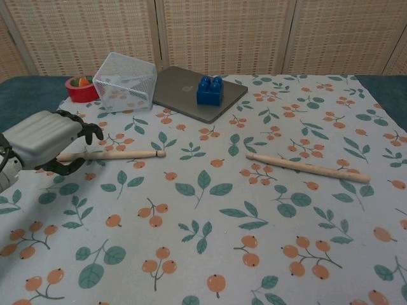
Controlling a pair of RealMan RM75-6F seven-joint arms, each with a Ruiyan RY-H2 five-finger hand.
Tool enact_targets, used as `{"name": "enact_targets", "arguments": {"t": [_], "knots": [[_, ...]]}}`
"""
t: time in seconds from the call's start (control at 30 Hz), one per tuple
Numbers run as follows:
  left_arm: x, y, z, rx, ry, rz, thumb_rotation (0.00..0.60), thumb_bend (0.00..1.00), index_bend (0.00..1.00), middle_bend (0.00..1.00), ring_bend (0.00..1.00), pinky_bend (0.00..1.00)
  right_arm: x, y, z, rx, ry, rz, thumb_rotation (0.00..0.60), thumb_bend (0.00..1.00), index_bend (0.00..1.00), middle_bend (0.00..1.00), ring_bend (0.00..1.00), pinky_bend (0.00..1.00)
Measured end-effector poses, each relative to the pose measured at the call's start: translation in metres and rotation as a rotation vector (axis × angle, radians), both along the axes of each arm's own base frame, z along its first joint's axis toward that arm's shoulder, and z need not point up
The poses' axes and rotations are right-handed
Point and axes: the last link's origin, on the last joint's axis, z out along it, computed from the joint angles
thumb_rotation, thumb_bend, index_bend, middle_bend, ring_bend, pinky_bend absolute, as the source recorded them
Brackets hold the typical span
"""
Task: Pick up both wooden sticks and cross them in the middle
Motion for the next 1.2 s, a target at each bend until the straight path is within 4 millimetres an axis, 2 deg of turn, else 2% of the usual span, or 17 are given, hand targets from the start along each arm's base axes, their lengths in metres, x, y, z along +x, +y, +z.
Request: {"name": "enact_targets", "arguments": {"t": [0.1, 0.23, 0.4, 0.67, 0.87, 1.2], "knots": [[0.001, 0.005, -0.005, 0.008, 0.036, -0.007, 0.600, 0.44, 0.28, 0.33, 0.22, 0.20, 0.000, 0.000, 0.001, 0.004, -0.004, -0.002, 0.600, 0.36, 0.00, 0.00, 0.00, 0.00], [-0.001, 0.008, -0.009, 0.016, 0.083, -0.013, 0.600, 0.44, 0.36, 0.35, 0.23, 0.20, -0.001, 0.000, 0.001, 0.010, -0.007, -0.009, 0.600, 0.36, 0.00, 0.00, 0.00, 0.00], [-0.007, 0.013, -0.014, 0.024, 0.131, -0.005, 0.600, 0.43, 0.39, 0.36, 0.24, 0.20, 0.000, 0.000, 0.001, 0.021, -0.010, -0.011, 0.600, 0.36, 0.00, 0.00, 0.00, 0.00], [-0.011, 0.018, -0.020, 0.022, 0.155, 0.004, 0.600, 0.44, 0.39, 0.38, 0.24, 0.20, -0.001, 0.000, 0.000, 0.024, -0.007, -0.014, 0.600, 0.36, 0.00, 0.00, 0.00, 0.00], [-0.015, 0.019, -0.023, 0.023, 0.187, 0.004, 0.600, 0.43, 0.41, 0.46, 0.26, 0.20, -0.001, 0.000, 0.001, 0.021, -0.006, -0.016, 0.600, 0.36, 0.00, 0.00, 0.00, 0.00], [-0.015, 0.017, -0.023, 0.039, 0.178, -0.018, 0.600, 0.44, 0.62, 0.69, 0.39, 0.20, 0.000, 0.000, 0.000, 0.025, -0.006, -0.016, 0.600, 0.36, 0.00, 0.00, 0.00, 0.00]]}}
